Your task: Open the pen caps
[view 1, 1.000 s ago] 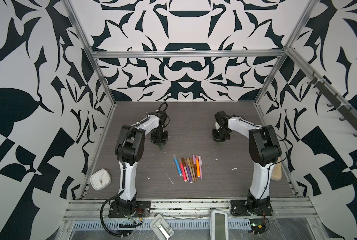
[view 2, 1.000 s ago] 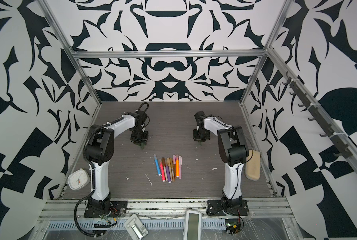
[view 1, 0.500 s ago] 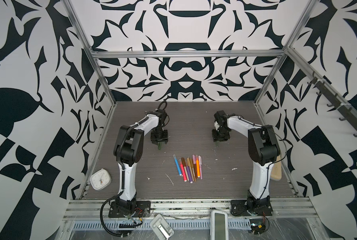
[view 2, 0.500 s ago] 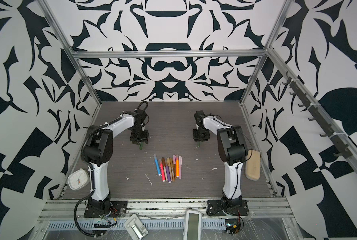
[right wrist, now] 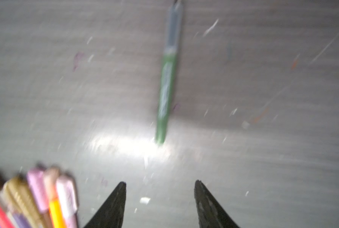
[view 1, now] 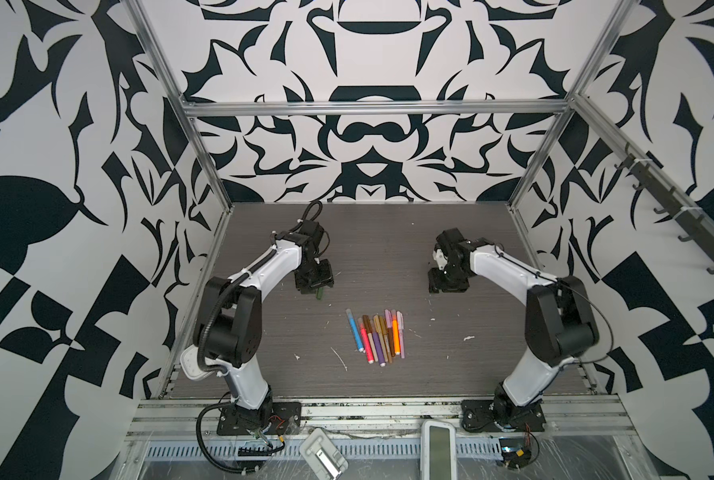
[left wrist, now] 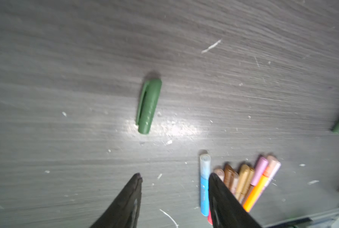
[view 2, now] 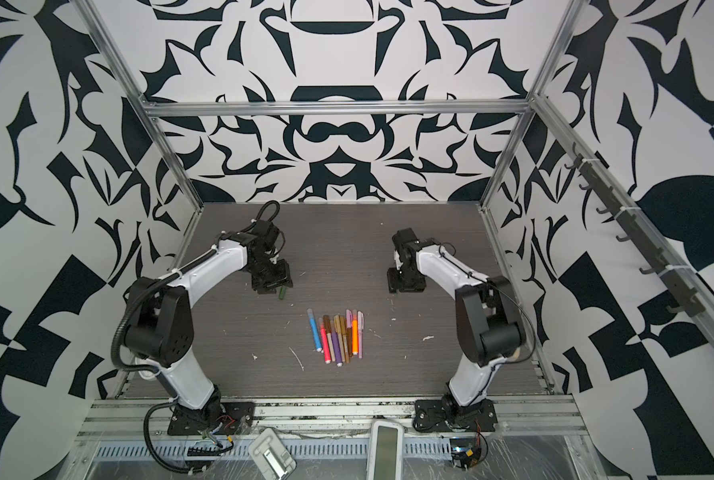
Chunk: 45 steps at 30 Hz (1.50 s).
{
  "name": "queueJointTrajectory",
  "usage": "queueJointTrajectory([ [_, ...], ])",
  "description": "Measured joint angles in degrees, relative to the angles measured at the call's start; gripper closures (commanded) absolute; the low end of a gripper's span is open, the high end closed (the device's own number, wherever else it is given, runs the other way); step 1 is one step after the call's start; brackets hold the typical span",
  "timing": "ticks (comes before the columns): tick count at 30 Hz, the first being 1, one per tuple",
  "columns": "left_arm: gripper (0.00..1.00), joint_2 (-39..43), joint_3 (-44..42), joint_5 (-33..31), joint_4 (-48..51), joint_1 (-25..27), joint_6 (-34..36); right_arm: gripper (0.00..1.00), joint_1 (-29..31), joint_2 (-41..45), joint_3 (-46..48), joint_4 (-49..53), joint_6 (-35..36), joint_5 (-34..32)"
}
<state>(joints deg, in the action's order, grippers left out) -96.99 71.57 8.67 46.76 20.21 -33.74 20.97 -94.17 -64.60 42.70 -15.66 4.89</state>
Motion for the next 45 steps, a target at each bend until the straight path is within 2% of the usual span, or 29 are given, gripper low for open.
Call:
queueJointTrajectory([
  [4,0.43,6.84,-7.76,2.21,-6.6,0.09,-5.38,0.56,11.06,7.87,10.75,-2.05,-5.7,0.96],
  [6,0.44,8.68,-9.94,2.84,-9.14,0.22,-7.5,0.65,15.74,10.34,14.6,-2.78,-9.07,1.88],
  [9,0.44,9.33,-11.39,3.23,-11.43,0.63,-9.77,0.67,18.82,13.35,18.93,-4.07,-14.16,2.89],
  [15,0.44,9.42,-12.48,3.32,-14.62,2.45,-12.98,0.65,20.22,14.19,20.85,-6.99,-19.19,4.13],
  [27,0.44,12.2,-17.03,3.37,-16.98,3.82,-16.0,0.68,21.97,9.18,20.72,-12.24,-23.02,8.04],
  [45,0.43,13.03,-18.4,3.58,-17.4,3.82,-16.2,0.71,22.56,5.99,19.54,-15.39,-24.7,10.58],
])
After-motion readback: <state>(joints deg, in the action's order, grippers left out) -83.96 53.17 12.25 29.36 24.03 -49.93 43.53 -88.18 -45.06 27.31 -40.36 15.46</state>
